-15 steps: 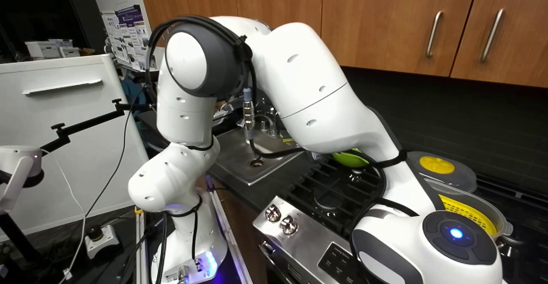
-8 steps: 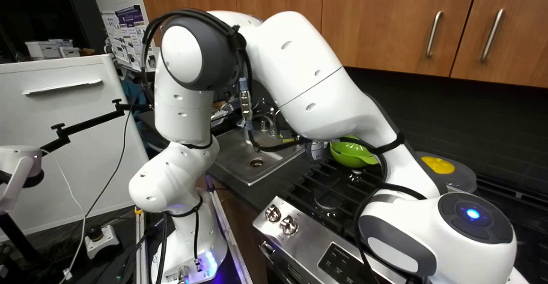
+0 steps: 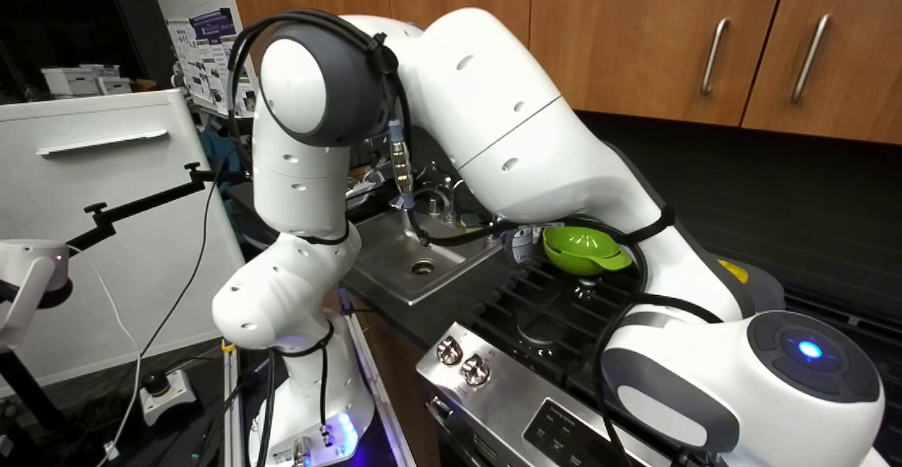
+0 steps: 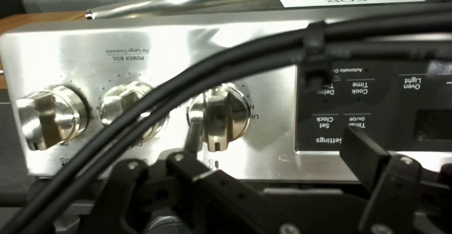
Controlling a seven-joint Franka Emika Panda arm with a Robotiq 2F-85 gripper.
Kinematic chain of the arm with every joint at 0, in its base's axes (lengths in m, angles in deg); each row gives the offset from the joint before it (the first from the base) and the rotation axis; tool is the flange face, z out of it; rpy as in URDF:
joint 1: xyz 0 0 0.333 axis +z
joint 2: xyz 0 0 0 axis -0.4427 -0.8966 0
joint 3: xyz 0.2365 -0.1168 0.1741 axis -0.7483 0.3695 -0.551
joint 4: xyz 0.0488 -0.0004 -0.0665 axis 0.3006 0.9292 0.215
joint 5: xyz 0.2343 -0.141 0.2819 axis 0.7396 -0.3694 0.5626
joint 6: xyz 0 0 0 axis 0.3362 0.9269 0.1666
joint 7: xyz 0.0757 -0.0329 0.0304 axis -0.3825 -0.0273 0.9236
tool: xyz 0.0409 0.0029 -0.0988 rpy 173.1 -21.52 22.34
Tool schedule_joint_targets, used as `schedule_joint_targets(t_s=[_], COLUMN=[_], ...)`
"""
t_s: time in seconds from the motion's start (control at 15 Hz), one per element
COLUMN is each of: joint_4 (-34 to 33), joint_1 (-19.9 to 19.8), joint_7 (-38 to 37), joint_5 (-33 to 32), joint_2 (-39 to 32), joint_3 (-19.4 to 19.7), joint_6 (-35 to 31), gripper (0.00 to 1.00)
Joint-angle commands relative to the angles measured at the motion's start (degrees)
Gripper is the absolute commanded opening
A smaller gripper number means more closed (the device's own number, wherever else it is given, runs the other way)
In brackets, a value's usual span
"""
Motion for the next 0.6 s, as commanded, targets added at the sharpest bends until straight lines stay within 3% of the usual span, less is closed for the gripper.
schedule_joint_targets(t_s=[0.0,0.53], joint_4=[-1.30,-2.29], joint_1=[0.56,-0.84], joint_7=[-1.07,3.00], joint_5=[-0.12,1.22], joint_2=[-1.90,-3.75], joint_3=[0.48,-1.57], joint_6=[0.75,-1.85], gripper=[1.00,1.00])
